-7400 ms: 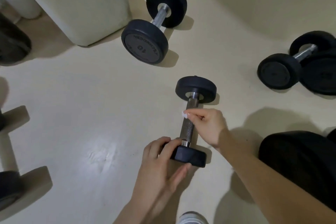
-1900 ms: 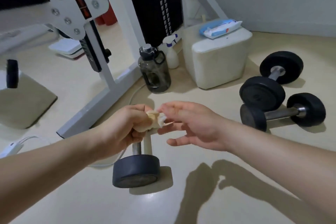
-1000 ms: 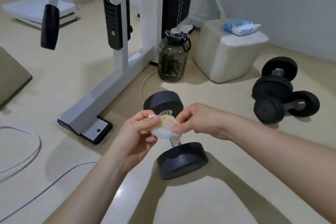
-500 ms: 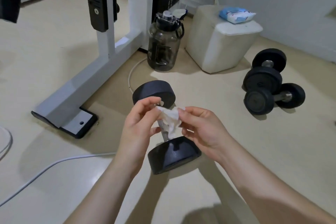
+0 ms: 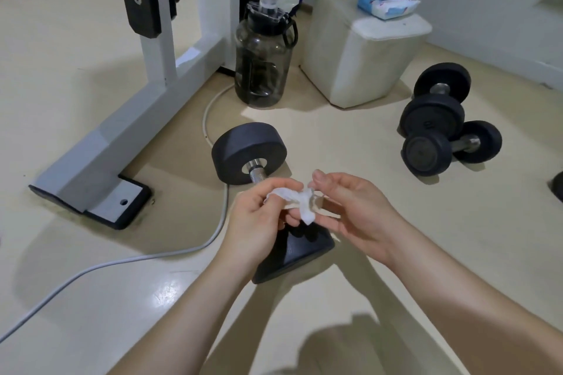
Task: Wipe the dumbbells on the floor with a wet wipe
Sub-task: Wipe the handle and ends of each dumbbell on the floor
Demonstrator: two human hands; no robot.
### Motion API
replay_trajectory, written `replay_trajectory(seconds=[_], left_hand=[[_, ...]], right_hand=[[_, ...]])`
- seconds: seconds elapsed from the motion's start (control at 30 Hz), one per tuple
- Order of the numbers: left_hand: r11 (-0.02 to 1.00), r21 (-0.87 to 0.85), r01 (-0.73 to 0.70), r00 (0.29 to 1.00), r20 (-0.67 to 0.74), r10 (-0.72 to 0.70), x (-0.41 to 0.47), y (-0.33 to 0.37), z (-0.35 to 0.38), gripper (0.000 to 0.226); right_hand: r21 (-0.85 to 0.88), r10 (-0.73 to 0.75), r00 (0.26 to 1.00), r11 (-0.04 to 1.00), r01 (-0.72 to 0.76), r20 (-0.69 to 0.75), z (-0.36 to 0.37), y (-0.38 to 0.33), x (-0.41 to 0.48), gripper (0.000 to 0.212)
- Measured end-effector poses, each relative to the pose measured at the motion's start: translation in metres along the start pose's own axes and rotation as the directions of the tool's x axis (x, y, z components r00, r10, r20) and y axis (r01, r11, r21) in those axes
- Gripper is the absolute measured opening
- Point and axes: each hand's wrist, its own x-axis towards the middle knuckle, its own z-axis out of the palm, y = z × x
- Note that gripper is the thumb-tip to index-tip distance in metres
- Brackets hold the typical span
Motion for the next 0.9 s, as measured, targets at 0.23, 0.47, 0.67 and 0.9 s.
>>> replay_trajectory(seconds=[0.23, 0.47, 0.67, 0.9], left_hand=[[0.921, 0.382, -0.074, 0.989, 0.144, 0.020, -0.003, 0.003, -0.009, 0.026], [0.154, 0.969, -0.192, 0.972, 0.210, -0.107, -0.020, -0.046, -0.008, 0.083], [0.077, 0.971, -0.224, 0.971, 0.229, -0.067, -0.010, -0.032, -0.001, 0.056], [-0.071, 0.900, -0.430, 0.894, 0.413, -0.174, -0.016, -0.017, 0.002, 0.046]], right_hand=[[-0.528, 0.047, 0.985, 0.848, 0.050, 0.168, -0.011, -0.003, 0.017, 0.036], [-0.917, 0.231, 0.896, -0.035, 0.397, 0.379, -0.031, 0.005, 0.031, 0.056], [-0.885, 0.040, 0.885, 0.047, 0.463, 0.465, -0.049, 0.029, 0.042, 0.042], [-0.886, -0.035, 0.929, 0.289, 0.362, 0.368, -0.063, 0.061, 0.011, 0.038]])
